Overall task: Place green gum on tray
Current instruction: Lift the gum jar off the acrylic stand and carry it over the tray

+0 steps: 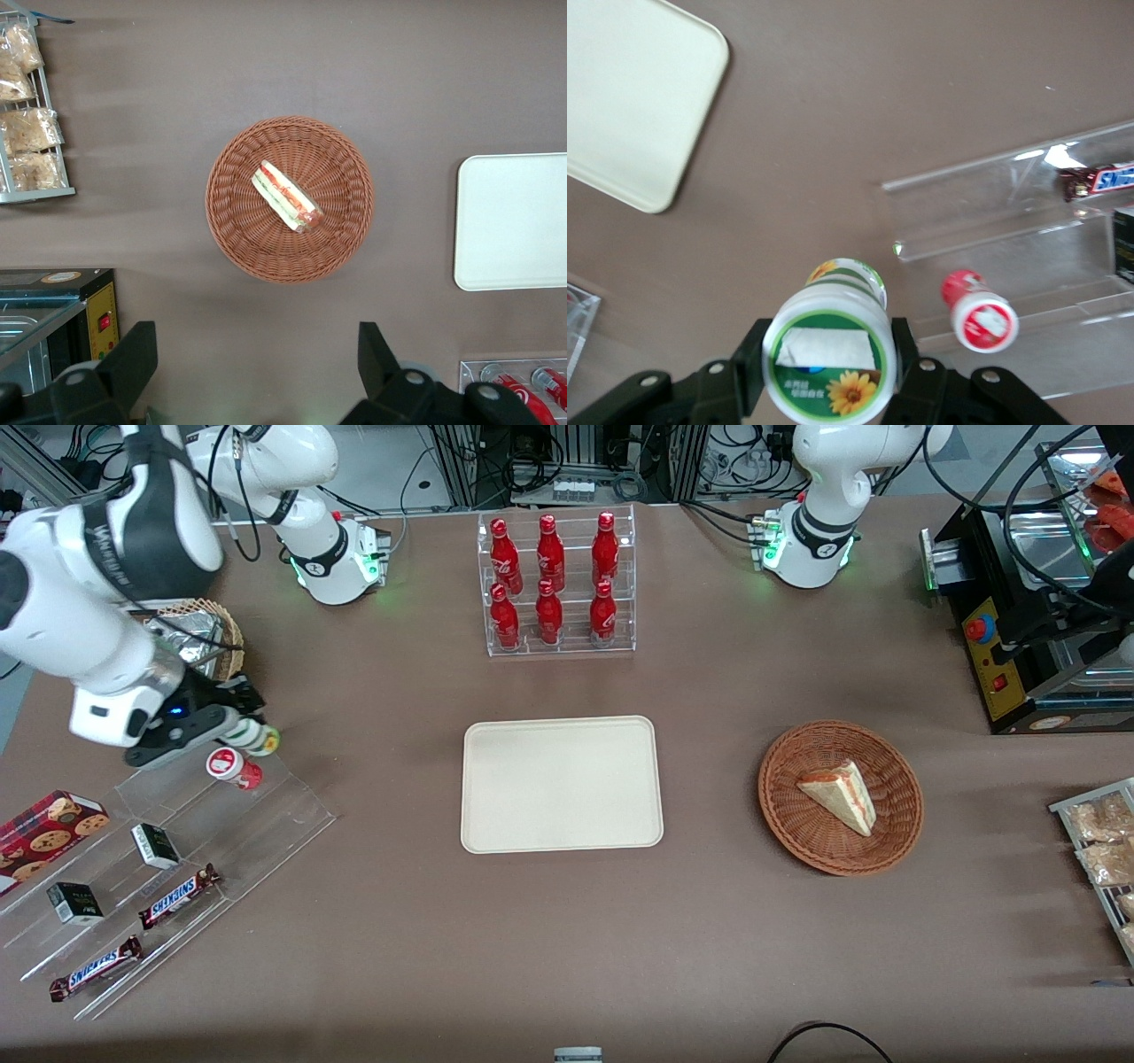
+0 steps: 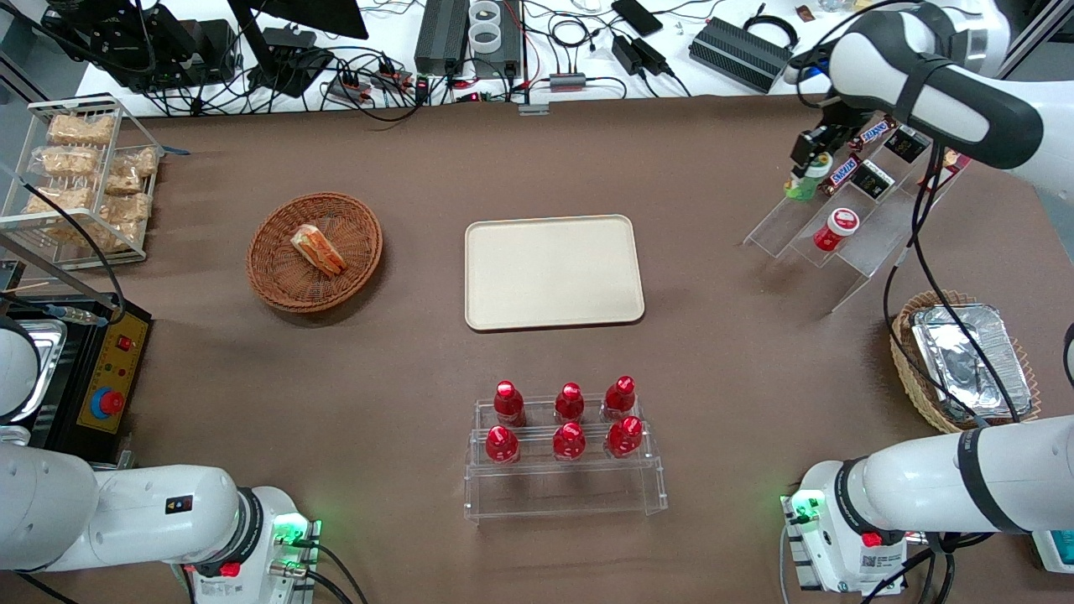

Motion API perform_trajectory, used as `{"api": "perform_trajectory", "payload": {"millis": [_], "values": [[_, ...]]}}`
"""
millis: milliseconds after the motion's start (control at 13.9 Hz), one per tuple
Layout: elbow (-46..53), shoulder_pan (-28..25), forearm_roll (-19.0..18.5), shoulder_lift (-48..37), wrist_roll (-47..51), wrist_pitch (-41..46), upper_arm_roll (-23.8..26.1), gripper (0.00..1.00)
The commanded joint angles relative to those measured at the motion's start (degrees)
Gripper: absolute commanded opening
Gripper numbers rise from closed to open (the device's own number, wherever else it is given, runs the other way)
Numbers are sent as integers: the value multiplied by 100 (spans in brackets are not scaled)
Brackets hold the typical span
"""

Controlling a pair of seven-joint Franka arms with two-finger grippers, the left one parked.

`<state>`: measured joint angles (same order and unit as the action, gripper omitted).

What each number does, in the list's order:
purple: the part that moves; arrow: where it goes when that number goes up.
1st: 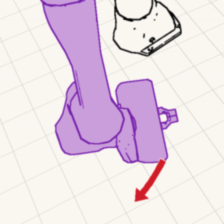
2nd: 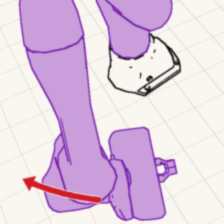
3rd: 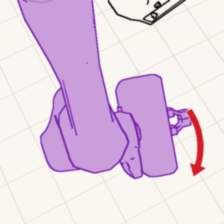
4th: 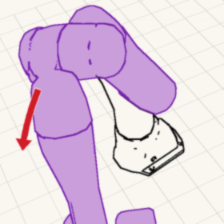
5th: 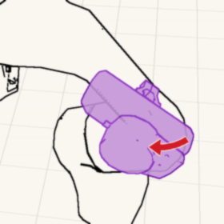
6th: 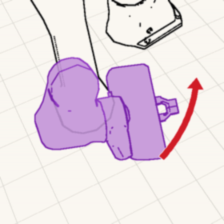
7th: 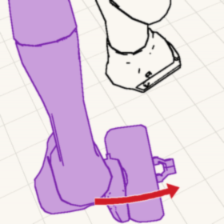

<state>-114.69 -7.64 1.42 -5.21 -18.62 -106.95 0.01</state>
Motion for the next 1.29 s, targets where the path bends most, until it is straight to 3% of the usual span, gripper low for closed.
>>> {"api": "perform_trajectory", "payload": {"millis": [0, 503, 1078, 1222], "values": [[211, -535, 25, 143, 900, 165, -27, 0], [1535, -2424, 33, 1442, 3792, 104, -36, 0], [1933, -3524, 209, 2761, 5718, -1415, -36, 0], [1924, -3578, 227, 3016, 5894, -1775, -36, 0]]}}
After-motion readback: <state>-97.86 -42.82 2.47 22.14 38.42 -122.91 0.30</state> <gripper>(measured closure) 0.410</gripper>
